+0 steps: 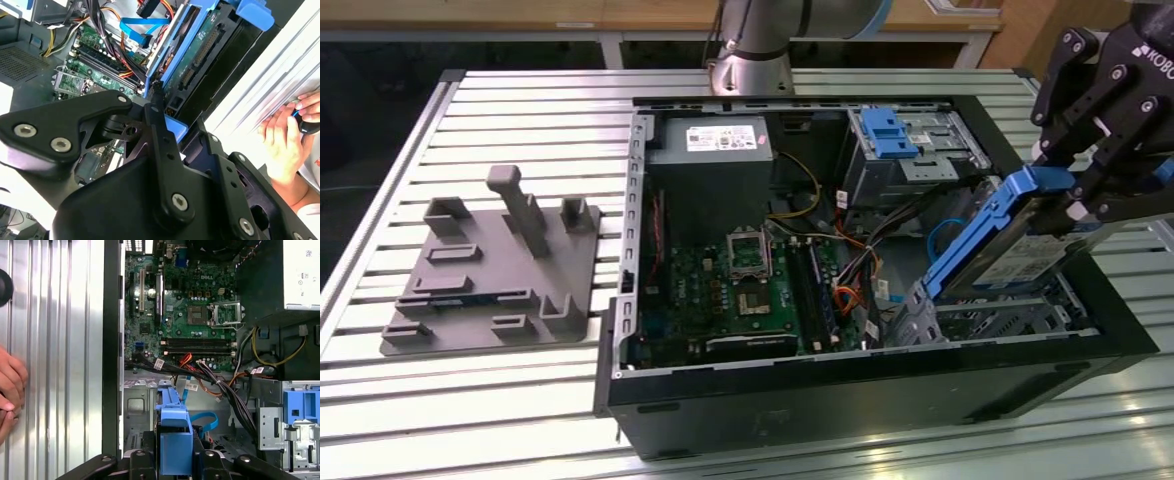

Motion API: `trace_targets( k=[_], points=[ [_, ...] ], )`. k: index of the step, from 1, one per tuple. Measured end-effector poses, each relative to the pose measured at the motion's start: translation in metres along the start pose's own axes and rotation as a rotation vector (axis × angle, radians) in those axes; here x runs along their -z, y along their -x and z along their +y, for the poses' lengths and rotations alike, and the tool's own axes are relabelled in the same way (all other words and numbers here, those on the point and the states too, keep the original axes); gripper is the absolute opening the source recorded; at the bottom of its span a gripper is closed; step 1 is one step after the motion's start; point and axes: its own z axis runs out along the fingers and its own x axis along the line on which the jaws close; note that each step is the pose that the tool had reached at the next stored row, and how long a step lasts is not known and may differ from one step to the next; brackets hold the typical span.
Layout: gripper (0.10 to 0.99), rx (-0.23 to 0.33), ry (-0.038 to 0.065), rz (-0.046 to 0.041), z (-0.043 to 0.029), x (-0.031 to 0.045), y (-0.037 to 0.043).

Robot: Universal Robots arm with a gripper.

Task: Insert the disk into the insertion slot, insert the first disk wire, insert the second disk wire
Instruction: 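Insert the disk into the insertion slot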

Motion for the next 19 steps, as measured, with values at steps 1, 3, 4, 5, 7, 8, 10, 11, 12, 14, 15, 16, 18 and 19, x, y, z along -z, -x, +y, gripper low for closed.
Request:
trace_targets(
  k=[1,3,4,5,7,8,10,11,12,14,15,16,18,19],
  points=[
    [0.361,0.0,0.001,0.0016,0.0001,0.0013,0.0002],
    [0.361,-0.001,0.004,0.0037,0.0001,0.0013,0.0002],
    [0.361,-0.001,0.006,0.0072,0.0001,0.0015,0.0003],
    [0.361,-0.001,0.008,0.0103,0.0001,0.0015,0.0003],
    [0.361,-0.002,0.011,0.018,0.0001,0.0005,0.0004],
    [0.361,-0.002,0.012,0.0198,0.0001,-0.0003,0.0005],
    [0.361,-0.002,0.012,0.0202,0.0,-0.0017,0.0008],
    [0.361,-0.002,0.012,0.0204,0.0,-0.0021,0.001],
    [0.361,-0.002,0.012,0.0205,0.0,-0.0025,0.0013],
    [0.361,-0.002,0.012,0.0203,0.0,-0.0035,0.0018],
    [0.361,-0.002,0.012,0.0202,0.0,-0.0041,0.002],
    [0.361,-0.002,0.012,0.0202,-0.0001,-0.0048,0.0021],
    [0.361,-0.002,0.012,0.0204,-0.0001,-0.0064,0.0023],
    [0.361,-0.002,0.012,0.0204,-0.0002,-0.0074,0.0024]
  ],
)
